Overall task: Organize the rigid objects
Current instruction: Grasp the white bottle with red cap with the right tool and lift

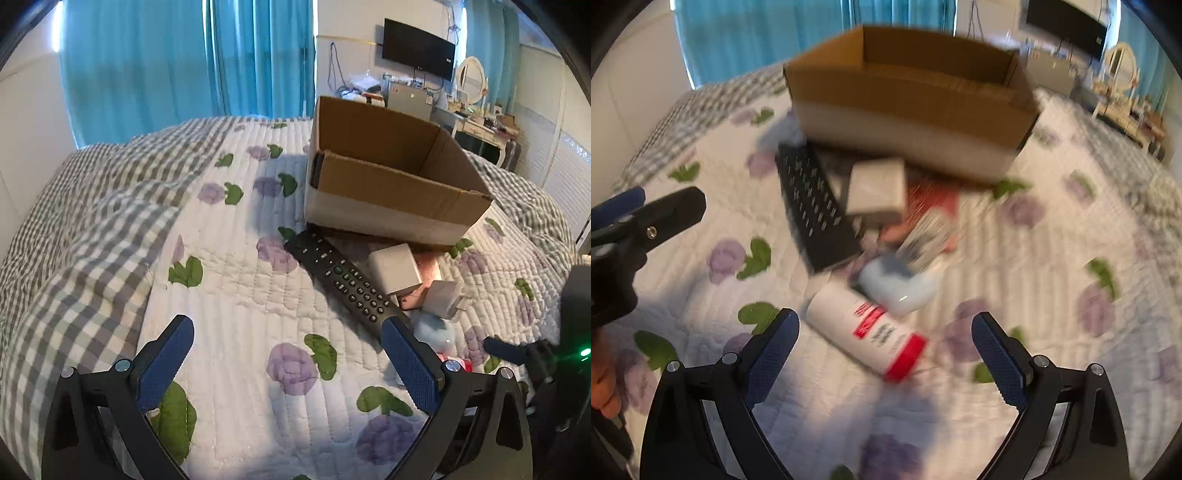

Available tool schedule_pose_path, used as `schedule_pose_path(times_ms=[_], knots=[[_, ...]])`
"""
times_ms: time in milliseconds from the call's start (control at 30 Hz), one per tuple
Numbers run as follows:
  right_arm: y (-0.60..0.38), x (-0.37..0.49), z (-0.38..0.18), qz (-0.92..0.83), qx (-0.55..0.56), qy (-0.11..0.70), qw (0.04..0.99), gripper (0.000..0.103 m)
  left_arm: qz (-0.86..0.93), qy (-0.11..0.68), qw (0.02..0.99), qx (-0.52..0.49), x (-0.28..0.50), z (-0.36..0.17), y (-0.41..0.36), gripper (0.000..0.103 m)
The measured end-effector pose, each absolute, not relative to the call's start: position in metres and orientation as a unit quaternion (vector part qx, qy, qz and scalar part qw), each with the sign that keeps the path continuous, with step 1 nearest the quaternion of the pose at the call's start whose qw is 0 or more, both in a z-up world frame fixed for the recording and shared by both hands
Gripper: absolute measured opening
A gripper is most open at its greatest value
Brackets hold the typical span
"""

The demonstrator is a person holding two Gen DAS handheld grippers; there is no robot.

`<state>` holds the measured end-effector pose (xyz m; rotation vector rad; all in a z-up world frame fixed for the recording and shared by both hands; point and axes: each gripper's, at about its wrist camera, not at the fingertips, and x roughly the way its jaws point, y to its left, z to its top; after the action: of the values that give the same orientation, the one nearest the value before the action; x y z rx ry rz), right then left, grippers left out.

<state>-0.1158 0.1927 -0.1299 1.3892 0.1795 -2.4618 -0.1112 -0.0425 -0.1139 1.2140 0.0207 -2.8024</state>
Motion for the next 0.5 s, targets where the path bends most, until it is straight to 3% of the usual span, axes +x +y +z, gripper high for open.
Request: schedule_pose_path(times_ms=[200, 267, 500], knots=[[0.178, -0.133, -0.16, -0.844, 0.513, 0.056, 0.15, 0.095, -0.912, 0.009, 0.039, 0.407, -0.113, -0.122, -0.043, 0.103], [0.178, -0.133, -0.165, -0.843, 0.516, 0.055, 0.143, 0.083, -0.912, 0.011, 0.038, 0.409, -0.113, -0.122, -0.044, 0.103], [0.196, -0.116, -0.148, -0.847, 0.509, 0.051, 0.147, 0.082, -0.91, -0.004, 0.041, 0.413, -0.114, -0.121, -0.037, 0.103]])
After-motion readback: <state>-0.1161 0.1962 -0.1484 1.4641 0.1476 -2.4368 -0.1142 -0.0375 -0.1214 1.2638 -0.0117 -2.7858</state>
